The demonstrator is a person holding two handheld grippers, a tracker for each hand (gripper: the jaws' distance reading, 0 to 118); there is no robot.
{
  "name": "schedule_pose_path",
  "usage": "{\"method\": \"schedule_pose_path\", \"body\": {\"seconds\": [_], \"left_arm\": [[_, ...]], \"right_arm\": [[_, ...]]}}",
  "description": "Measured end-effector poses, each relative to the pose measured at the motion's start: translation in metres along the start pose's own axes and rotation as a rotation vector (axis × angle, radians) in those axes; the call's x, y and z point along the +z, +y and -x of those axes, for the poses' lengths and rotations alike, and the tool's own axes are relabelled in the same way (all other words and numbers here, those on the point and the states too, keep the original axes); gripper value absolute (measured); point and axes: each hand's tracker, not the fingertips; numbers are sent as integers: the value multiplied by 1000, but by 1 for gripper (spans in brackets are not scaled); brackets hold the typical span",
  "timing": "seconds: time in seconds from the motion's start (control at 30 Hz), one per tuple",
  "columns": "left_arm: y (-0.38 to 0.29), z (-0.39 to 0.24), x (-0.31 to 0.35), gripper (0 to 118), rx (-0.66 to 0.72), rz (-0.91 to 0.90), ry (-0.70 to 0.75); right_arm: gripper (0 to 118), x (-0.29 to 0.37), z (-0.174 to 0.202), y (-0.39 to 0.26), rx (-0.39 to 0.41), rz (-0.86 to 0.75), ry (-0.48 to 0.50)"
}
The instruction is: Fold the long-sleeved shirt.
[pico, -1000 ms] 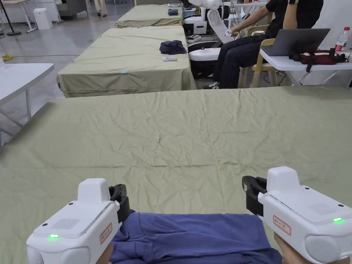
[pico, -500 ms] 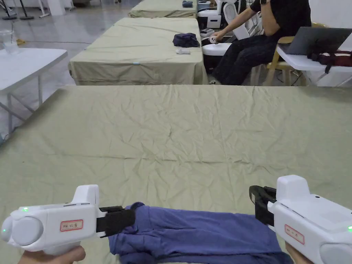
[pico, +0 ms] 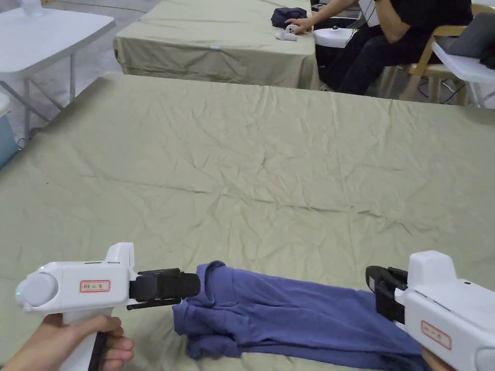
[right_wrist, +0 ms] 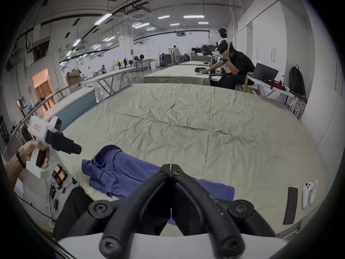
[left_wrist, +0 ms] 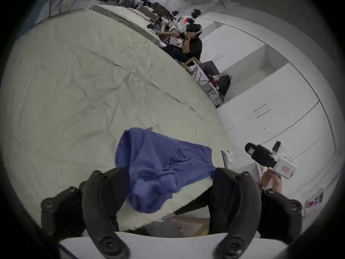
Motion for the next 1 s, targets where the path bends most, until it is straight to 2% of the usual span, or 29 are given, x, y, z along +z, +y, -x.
{"method": "schedule_pose_path", "body": {"seconds": [0.2,0.43,0.5,0.9,0.97,1.0], "left_arm": [[9,51,-38,95,47,119,19],[-1,90,-80,95,100,159,-57],[-1,92,-80,95,112,126,-123],[13,53,-138,95,55,259,-163],[14,50,-142,91,43,269,-150],[14,49,-140,84,43,269,-146]], "right_arm": [[1,-14,-2,-6,7,56,-18],[1,-25,-7,-13,0,103,-34],[1,-28,-9,-14,2,114,-38],[1,-39,-14,-14,-15,132,-42],[1,-39,-14,-15,-18,131,-42],[1,-39,-14,-15,-22,131,-40]]}}
